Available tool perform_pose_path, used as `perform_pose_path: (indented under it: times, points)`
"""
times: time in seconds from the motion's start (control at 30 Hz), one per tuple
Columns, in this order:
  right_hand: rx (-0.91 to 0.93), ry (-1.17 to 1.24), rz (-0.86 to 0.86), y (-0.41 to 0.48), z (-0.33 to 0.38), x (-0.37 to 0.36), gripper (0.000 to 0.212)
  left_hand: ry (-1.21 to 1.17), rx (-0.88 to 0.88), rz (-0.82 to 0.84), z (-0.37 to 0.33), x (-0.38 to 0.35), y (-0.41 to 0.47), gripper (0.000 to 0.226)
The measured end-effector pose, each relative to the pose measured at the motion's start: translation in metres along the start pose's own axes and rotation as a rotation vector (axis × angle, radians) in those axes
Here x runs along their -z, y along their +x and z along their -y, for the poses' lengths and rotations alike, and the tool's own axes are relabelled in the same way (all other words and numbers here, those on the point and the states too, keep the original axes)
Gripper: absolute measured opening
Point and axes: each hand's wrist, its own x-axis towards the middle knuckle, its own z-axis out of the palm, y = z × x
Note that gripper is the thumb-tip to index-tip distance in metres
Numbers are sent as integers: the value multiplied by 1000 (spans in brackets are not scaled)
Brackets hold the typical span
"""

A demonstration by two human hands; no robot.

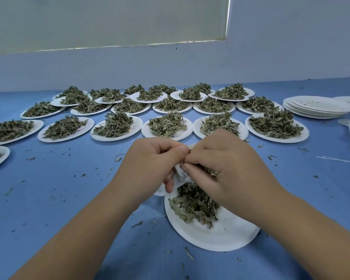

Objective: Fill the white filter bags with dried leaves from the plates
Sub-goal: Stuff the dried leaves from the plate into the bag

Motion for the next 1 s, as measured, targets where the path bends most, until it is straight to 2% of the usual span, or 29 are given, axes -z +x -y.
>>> perform_pose_path:
  times: [0.17,0.3,0.57,0.73,0.83,1.0]
  points:
    - [12,2,43,-2,3,1,20,-6,-6,-13,0,0,1,21]
    - [10,40,71,-3,3,3,22,81,-39,-51,1,1,1,21]
    - [-8,39,-61,-2,3,6,15,181,-78,-59,-1,0,-3,21]
    - [44,-10,-18,-2,4,4,6,195,-77,-51,-1,-1,-3,23]
    - [6,-28,8,-3,6,2,14,178,-66,-22,-2,-4,-4,24]
    - [20,-45,-29,-4,4,1,11,173,-71,-31,0,-3,-2,23]
